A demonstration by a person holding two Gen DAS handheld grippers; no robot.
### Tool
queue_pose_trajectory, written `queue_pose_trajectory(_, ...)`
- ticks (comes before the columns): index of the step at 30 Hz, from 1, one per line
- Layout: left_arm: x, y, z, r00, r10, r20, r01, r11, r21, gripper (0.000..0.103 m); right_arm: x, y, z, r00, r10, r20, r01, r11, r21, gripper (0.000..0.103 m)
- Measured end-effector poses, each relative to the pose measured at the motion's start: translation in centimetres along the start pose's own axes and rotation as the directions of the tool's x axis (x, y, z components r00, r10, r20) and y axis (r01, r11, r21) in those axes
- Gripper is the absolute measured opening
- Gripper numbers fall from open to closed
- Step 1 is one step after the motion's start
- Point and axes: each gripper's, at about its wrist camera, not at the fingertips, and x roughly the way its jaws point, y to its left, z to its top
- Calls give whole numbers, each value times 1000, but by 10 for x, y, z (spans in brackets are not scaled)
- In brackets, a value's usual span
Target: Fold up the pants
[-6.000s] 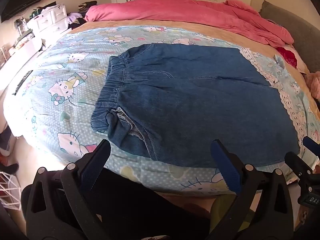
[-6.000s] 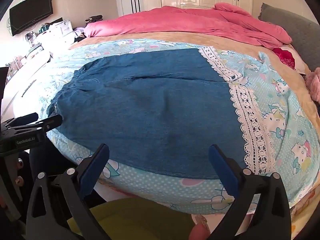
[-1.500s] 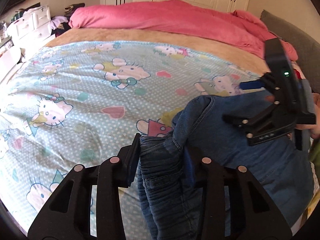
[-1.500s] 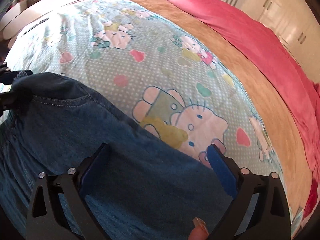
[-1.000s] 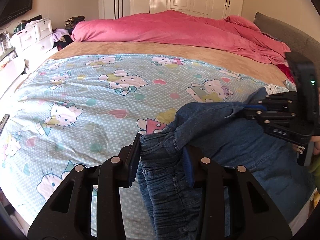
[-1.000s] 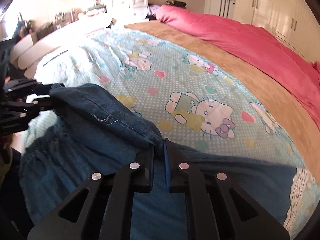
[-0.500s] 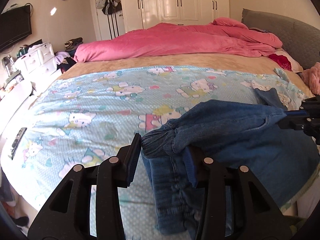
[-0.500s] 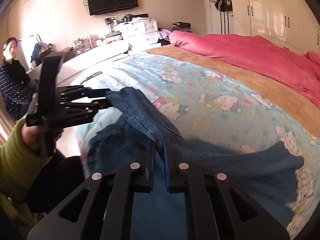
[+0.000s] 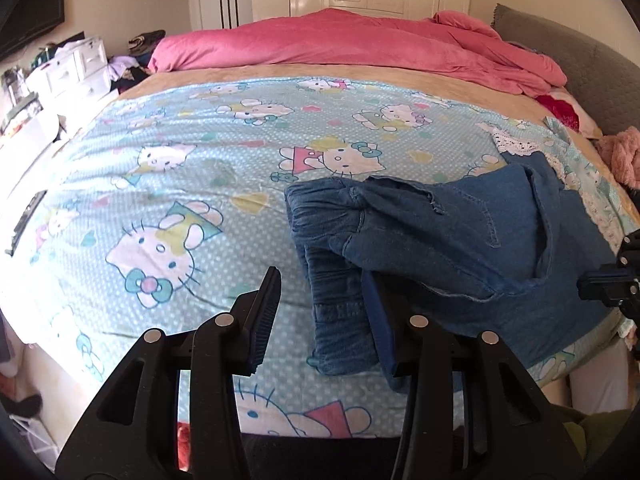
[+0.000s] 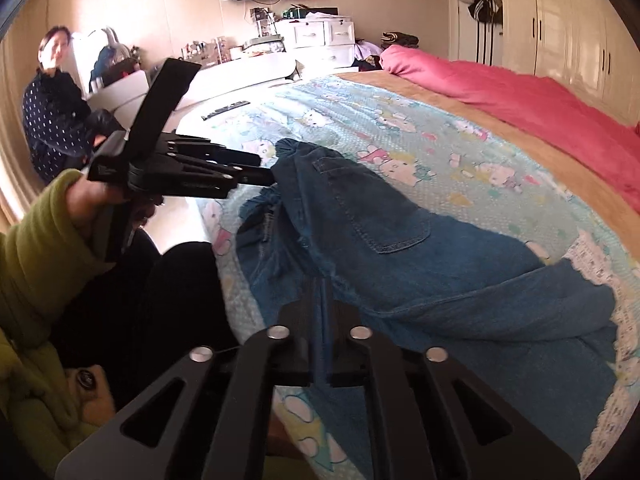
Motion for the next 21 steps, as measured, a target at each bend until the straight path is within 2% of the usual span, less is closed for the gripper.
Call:
queue_pose_trajectory(1,-1,2,0,1000,-12,1,12,1000,-14,35,2,2,-1,999,-46,-9,46,998,-45,46)
queue_pose_trajectory(2,-2,4,-1,1000,-16,0,16,1000,-25,35,6,5,-3,993,-115,-11,113,988,-110,52)
queue_pose_trajectory(5,-5,9,0,1000,-26,2,26,999,-45,38,19,15,-7,980,-197,-18,186,951,-248,51)
queue_pose_trajectory(8,-8,16,4,997,-78,9,79,992,-101,44,39,15,-8,972,-229,-57,201,931,-306,50)
queue_pose_trajectory(11,-7,23,8,991,-131,6,130,978,-162,54,60,15,-12,952,-291,-97,234,893,-384,49)
queue_pose_trajectory(12,-2,27,10,987,-158,-6,154,969,-195,59,65,15,-13,947,-305,-103,242,885,-398,45)
queue_pose_trajectory(13,4,30,11,984,-178,-22,168,958,-230,60,69,13,-14,945,-309,-108,243,884,-400,29)
queue_pose_trajectory(15,17,37,14,976,-211,-47,189,937,-296,62,74,7,-13,952,-271,-141,204,907,-368,3)
queue_pose_trajectory(17,30,45,17,965,-254,-57,217,906,-363,65,73,0,-12,960,-239,-148,183,931,-315,3)
queue_pose_trajectory(19,41,51,21,955,-294,-45,249,872,-422,64,68,-7,-9,970,-200,-140,159,952,-261,3)
queue_pose_trajectory(20,45,52,23,951,-307,-34,261,859,-441,54,65,-8,-8,973,-186,-135,150,960,-238,3)
queue_pose_trajectory(21,49,53,25,942,-336,-21,288,837,-464,31,62,-10,-7,976,-172,-131,141,966,-219,3)
